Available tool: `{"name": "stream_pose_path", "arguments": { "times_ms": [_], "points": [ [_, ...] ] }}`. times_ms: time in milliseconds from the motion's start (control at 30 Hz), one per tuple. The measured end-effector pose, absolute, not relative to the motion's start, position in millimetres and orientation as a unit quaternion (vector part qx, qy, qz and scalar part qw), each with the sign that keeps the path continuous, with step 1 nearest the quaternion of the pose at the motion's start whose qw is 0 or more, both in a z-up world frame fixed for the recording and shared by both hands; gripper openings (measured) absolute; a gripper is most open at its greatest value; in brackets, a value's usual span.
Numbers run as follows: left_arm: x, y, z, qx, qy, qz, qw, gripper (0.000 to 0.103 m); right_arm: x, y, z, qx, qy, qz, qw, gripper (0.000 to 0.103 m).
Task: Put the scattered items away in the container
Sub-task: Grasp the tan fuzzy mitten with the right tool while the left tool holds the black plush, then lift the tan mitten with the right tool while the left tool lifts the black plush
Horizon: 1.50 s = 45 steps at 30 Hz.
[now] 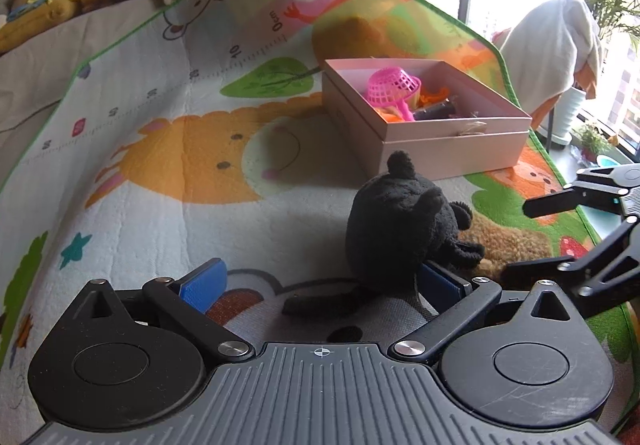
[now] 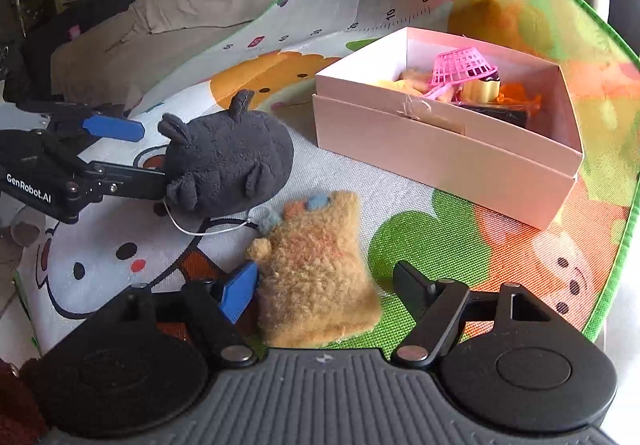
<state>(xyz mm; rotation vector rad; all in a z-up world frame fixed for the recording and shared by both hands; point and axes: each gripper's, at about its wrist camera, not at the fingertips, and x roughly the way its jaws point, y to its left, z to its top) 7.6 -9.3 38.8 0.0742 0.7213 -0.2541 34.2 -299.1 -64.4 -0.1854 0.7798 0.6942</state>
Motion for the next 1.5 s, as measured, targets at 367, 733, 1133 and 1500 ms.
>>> {"name": "stream_pose_path", "arguments": {
  "times_ms": [367,733,1133,1500],
  "points": [
    [5.4,-24.9,38.6,0.040,0.355,-0.150,0.922,0.103,2.6,-316.3,-57.9,-0.097,0.367,0.271,0.885,0.050],
    [16.0,-33.9,44.4,-0.030,0.353,-0.174,0.919,0.103,-20.0,-334.6,-63.2,-0.059,0.364,0.218,0.904,0.053],
    [49.5,-64.7,17.6,0.001,0.378,-0.175,0.909,0.103,-28.7,-331.6,-70.5,-0.087,0.340,0.206,0.913,0.069],
    [33.0,-55.9,26.2,0.081,0.364,-0.189,0.908,0.076,-30.2,-328.8,-72.2,-0.096,0.331,0.196,0.918,0.075]
  ]
}}
